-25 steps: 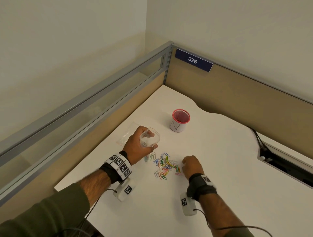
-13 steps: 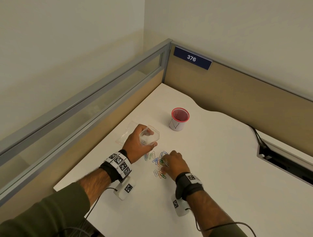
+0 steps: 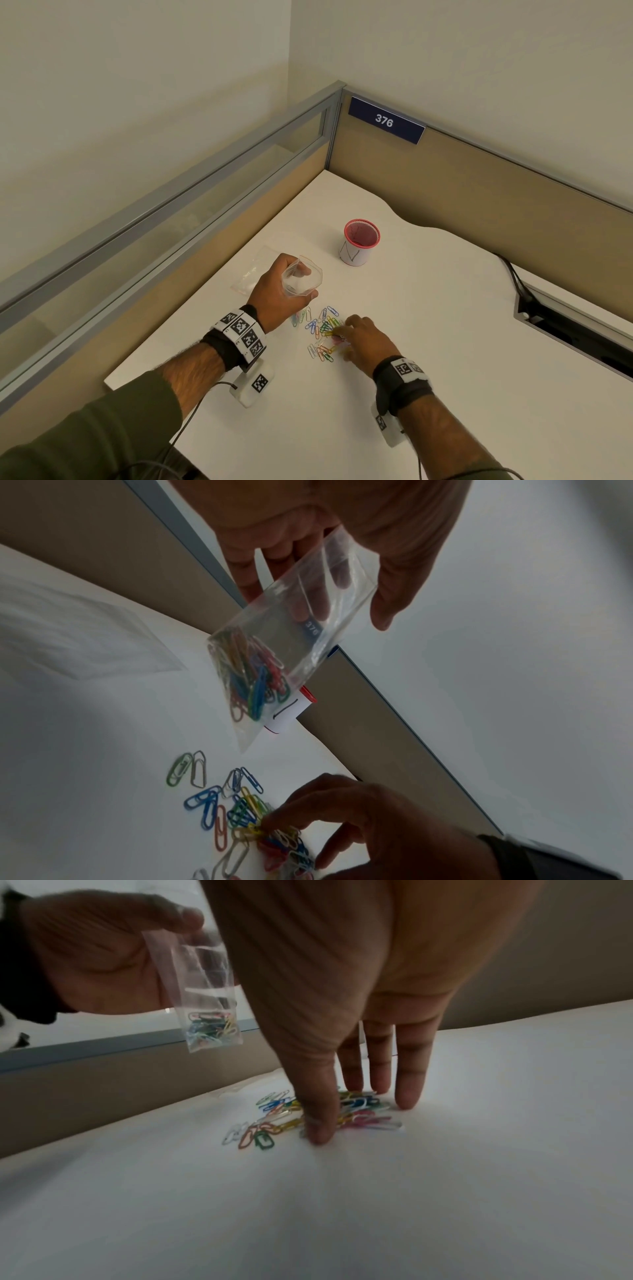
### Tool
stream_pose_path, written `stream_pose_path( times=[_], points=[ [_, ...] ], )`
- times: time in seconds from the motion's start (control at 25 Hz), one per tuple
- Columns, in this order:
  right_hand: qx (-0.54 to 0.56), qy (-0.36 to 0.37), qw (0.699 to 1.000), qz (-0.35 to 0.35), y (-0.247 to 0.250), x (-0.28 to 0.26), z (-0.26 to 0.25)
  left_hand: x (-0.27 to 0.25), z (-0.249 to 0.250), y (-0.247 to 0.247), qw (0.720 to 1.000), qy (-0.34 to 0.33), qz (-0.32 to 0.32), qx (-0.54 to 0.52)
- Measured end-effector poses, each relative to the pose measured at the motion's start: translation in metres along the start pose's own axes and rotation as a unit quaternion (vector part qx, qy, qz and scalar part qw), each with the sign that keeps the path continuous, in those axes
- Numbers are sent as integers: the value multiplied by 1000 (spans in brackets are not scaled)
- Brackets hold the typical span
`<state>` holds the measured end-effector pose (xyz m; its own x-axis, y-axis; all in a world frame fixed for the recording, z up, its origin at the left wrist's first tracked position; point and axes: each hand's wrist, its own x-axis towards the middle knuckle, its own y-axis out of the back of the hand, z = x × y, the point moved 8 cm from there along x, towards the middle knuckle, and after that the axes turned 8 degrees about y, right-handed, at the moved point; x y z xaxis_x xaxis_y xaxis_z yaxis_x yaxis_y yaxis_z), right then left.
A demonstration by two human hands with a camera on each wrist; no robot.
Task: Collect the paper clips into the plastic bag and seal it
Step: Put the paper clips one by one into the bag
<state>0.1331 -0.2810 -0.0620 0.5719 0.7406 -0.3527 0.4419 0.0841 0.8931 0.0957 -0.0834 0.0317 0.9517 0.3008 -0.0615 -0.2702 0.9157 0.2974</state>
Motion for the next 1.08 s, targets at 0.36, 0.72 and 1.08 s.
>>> stream_pose_path(
  times=[0.36,0.72,1.08],
  points=[
    [-11,-53,996,76,3,14,7,0,4,3,1000,6,3,7],
    [312,-144,906,246,69,-25,32,3,2,-7,1000,14,-7,10],
    [400,2,847,349,190,-45,-45,7,4,-21,999,3,-21,26]
  ],
)
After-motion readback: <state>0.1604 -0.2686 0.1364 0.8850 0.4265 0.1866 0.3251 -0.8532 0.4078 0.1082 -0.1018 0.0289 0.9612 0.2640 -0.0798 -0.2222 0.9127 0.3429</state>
